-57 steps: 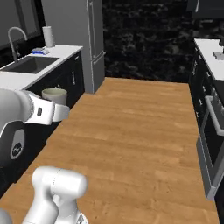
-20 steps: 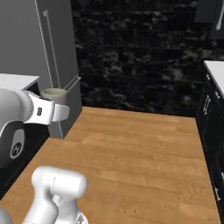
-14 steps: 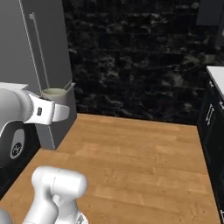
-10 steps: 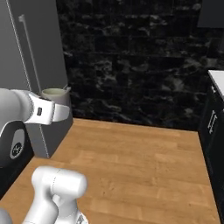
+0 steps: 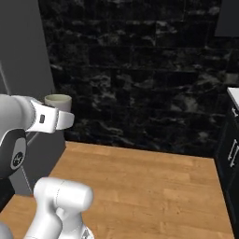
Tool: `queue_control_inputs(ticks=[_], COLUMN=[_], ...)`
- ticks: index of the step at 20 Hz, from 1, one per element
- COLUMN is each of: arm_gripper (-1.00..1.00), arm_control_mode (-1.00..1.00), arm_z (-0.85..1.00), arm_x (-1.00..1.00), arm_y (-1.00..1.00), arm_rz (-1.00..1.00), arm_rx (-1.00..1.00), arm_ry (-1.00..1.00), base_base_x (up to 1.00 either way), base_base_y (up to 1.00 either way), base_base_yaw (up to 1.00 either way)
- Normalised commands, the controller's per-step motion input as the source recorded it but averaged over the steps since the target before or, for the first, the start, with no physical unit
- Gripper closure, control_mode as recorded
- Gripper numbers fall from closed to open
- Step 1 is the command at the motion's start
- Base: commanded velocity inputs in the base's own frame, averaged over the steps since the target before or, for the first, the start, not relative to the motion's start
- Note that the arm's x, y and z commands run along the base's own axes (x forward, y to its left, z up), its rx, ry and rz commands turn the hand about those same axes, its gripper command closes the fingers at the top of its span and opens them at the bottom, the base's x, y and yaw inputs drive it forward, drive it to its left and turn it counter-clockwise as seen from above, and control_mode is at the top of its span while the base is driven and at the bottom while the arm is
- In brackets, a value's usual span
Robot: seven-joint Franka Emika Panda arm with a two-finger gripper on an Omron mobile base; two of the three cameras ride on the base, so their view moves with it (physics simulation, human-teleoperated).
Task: Gather all objects into one cabinet and sort the glasses and bowls to opposite sides.
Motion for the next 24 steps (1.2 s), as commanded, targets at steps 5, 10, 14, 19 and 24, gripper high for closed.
queue_control_inputs(ticks=[5, 10, 14, 19, 24], arm_gripper=[1.00, 1.00, 1.00, 1.00, 1.00], arm_control_mode=[1.00, 1.00, 1.00, 1.00, 1.00], arm_z=[0.00, 0.00, 0.00, 0.00, 0.00], arm_x=[0.00, 0.00, 0.00, 0.00, 0.00], arm_y=[0.00, 0.00, 0.00, 0.00, 0.00], arm_rz=[0.00, 0.00, 0.00, 0.00, 0.00], arm_rx=[0.00, 0.00, 0.00, 0.00, 0.00], arm_ry=[0.00, 0.00, 0.00, 0.00, 0.00], base_base_x=[1.00, 0.91, 0.79, 0.69, 0.66], base_base_y=[0.14, 0.01, 0.00, 0.01, 0.11], base_base_yaw=[-0.07, -0.19, -0.35, -0.44, -0.48])
